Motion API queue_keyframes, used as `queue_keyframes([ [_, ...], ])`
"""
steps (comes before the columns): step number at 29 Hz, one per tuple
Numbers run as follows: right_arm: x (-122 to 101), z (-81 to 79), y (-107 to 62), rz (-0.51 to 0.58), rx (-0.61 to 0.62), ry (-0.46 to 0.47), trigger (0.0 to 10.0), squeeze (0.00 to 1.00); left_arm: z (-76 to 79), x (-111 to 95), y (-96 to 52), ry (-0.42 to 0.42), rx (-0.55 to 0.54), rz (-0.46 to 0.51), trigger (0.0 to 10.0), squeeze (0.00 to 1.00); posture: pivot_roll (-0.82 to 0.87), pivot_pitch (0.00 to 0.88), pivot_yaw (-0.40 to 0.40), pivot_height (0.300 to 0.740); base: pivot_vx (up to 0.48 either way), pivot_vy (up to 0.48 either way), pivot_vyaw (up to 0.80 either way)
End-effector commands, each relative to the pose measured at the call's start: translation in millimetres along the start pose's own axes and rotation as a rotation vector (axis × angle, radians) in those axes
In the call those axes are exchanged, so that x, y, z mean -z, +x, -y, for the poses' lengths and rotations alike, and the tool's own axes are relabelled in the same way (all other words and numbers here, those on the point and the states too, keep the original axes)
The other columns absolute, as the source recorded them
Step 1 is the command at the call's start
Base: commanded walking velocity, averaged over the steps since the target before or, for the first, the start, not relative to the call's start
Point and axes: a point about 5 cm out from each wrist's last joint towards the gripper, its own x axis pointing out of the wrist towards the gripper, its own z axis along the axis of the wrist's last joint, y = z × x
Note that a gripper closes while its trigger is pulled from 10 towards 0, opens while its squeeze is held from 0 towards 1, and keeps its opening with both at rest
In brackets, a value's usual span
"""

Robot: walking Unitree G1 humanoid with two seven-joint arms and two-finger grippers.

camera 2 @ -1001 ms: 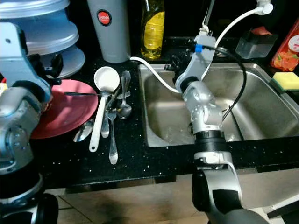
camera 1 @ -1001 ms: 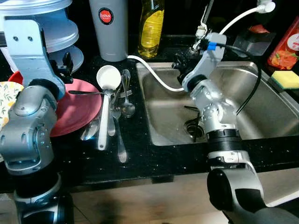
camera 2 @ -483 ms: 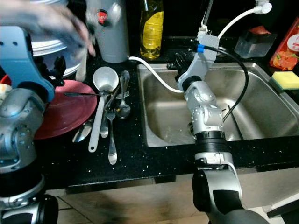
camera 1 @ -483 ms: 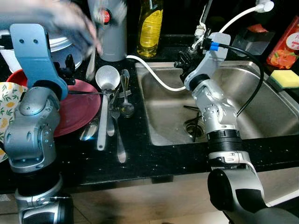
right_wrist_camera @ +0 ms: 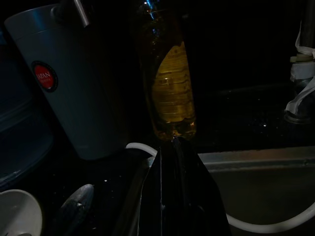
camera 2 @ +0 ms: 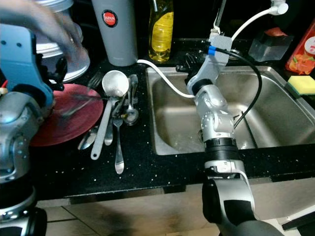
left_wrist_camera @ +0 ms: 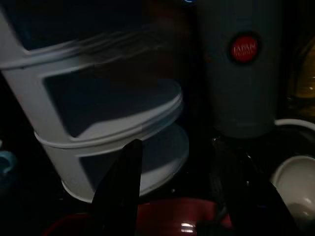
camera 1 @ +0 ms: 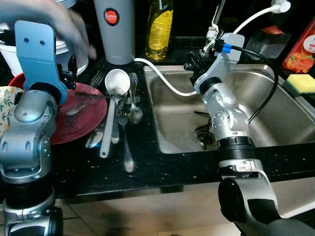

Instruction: Kitchen organization

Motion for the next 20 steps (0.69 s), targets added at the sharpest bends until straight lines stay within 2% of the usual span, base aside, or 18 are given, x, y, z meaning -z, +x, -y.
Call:
queue_keyframes([
  [1,0.6,-2.0,0.8,0.004,-0.007,-0.005,10.0,0.0,-0.1,1.4,-0.9,0.02,0.006,-0.002,10.0,0.0,0.18,0.0,-0.007,0.74,0.0,0.0,0.0],
  [3,0.1,-1.9,0.7,0.008,-0.008,-0.007,10.0,0.0,3.3,1.8,-2.0,0.005,0.053,-0.007,10.0,0.0,0.18,0.0,-0.011,0.74,0.0,0.0,0.0],
  [5,-0.4,-1.5,1.2,0.007,-0.003,-0.003,10.0,0.0,6.3,2.3,-4.4,-0.088,0.107,-0.017,10.0,0.0,0.18,0.0,-0.018,0.74,0.0,0.0,0.0],
  [8,0.5,-2.7,1.8,0.005,-0.013,-0.011,10.0,0.0,5.0,3.8,-5.7,-0.139,0.112,-0.041,10.0,0.0,0.18,0.0,-0.009,0.74,0.0,0.0,0.0],
  [13,0.7,-1.2,1.8,0.006,-0.005,-0.008,10.0,0.0,1.1,4.8,-4.5,-0.098,0.072,-0.048,10.0,0.0,0.19,0.0,-0.018,0.74,0.0,0.0,0.0],
  [20,2.1,-7.1,5.4,0.002,-0.03,-0.009,10.0,0.0,-3.0,4.4,-6.6,-0.103,0.051,-0.044,10.0,0.0,0.2,0.0,-0.029,0.74,0.0,0.0,0.0],
])
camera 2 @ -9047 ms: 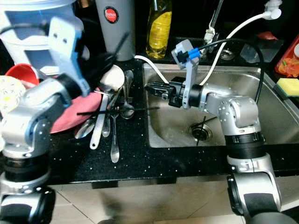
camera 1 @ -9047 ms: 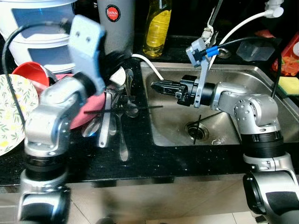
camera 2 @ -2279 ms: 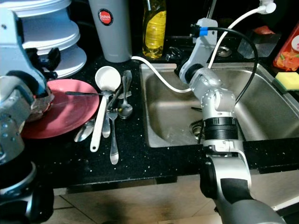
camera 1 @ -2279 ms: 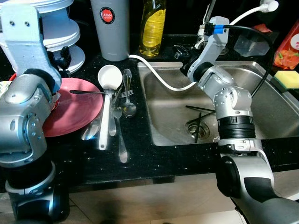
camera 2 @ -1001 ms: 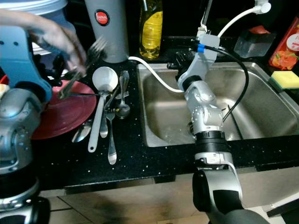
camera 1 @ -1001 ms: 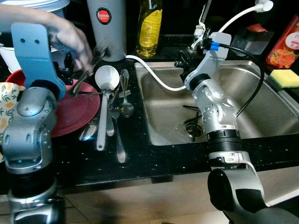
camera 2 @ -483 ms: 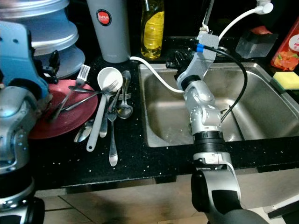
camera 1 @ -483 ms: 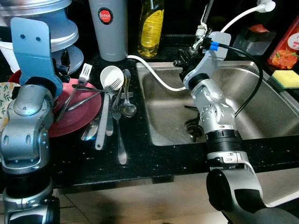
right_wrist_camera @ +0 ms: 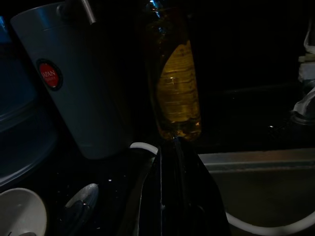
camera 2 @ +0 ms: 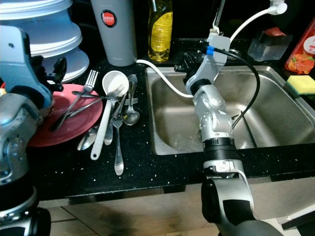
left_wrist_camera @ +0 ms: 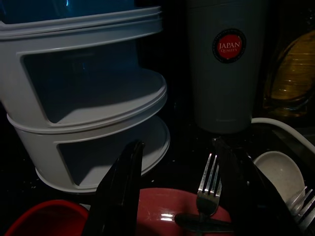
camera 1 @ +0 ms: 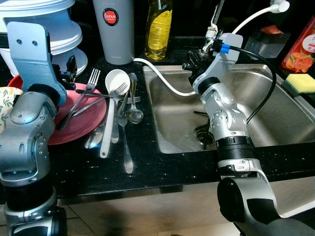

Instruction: Kitchen organization

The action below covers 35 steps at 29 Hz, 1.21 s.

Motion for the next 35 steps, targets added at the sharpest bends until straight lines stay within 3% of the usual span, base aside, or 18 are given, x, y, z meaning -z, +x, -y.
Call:
queue_keyframes([
  [1,0,-4.4,2.8,0.003,-0.015,-0.009,10.0,0.0,-2.5,2,-3.1,0.004,-0.006,-0.012,10.0,0.0,0.2,0.0,-0.032,0.74,0.0,0.0,0.0],
  [35,-3,4.6,-2.1,0.012,0.013,-0.026,10.0,0.0,5.1,8,-0.3,-0.002,0.017,-0.032,10.0,0.0,0.17,0.0,-0.013,0.74,0.0,0.0,0.0],
])
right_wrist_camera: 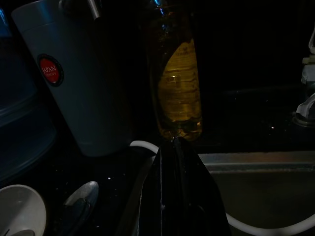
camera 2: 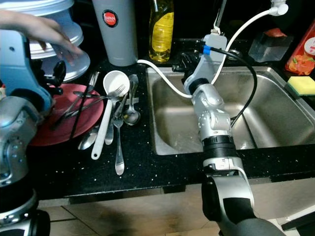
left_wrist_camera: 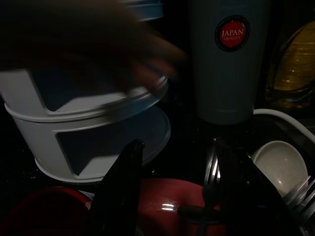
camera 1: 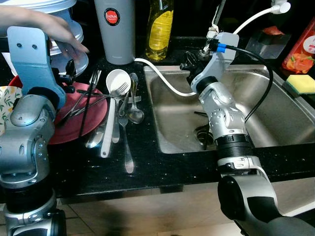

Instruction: Kitchen organization

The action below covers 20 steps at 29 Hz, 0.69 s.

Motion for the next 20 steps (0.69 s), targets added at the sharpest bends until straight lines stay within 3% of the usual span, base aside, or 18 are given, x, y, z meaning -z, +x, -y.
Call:
queue_keyframes([
  [1,-2.7,4.1,-2.2,0.015,0.016,-0.005,10.0,0.0,3.5,1.3,0.5,-0.004,0.012,-0.002,10.0,0.0,0.17,0.0,-0.013,0.74,0.0,0.0,0.0],
  [20,-1.1,-1.4,0.6,0.007,0.004,0.001,10.0,0.0,0.0,0.2,-2.8,0.004,-0.019,0.003,10.0,0.0,0.19,0.0,-0.03,0.74,0.0,0.0,0.0],
])
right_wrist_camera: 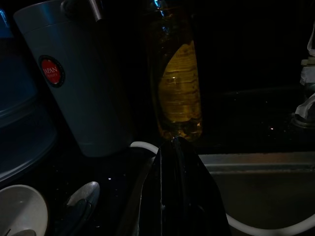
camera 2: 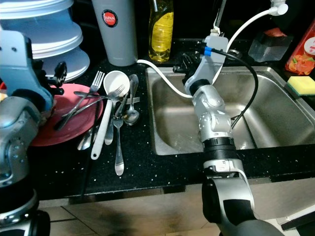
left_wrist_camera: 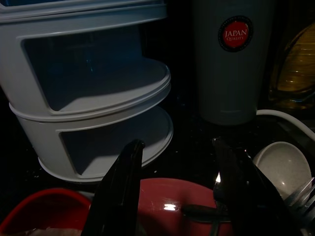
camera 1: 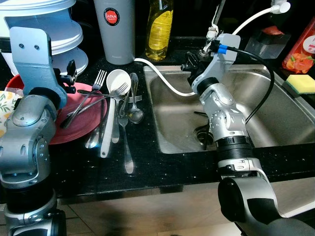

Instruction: Kitchen organization

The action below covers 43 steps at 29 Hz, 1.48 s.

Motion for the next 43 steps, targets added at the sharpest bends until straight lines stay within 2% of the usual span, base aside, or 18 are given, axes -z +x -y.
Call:
queue_keyframes([
  [1,-1.4,-0.4,1.7,0.004,0.004,0.002,10.0,0.0,0.2,0.2,-2.1,0.002,-0.003,0.002,10.0,0.0,0.19,0.0,-0.03,0.74,0.0,0.0,0.0],
  [9,-2.9,0.2,3.0,0.011,0.005,0.001,10.0,0.0,0.2,0.4,-1.7,0.004,-0.005,0.004,10.0,0.0,0.19,0.0,-0.028,0.74,0.0,0.0,0.0],
  [25,2.1,-1.7,0.4,-0.002,-0.003,-0.004,10.0,0.0,4.8,4.6,-3.3,-0.058,0.004,0.017,10.0,0.0,0.19,0.0,-0.025,0.74,0.0,0.0,0.0],
  [32,2.4,-3.3,1.1,-0.003,-0.01,-0.006,10.0,0.0,0.9,5.7,-2.8,-0.065,-0.016,0.022,10.0,0.0,0.18,0.0,-0.029,0.74,0.0,0.0,0.0],
  [43,0.3,-3.2,2.9,0.003,-0.011,-0.005,10.0,0.0,3.8,3.3,-0.9,-0.066,-0.012,0.041,10.0,0.0,0.18,0.0,-0.033,0.74,0.0,0.0,0.0],
])
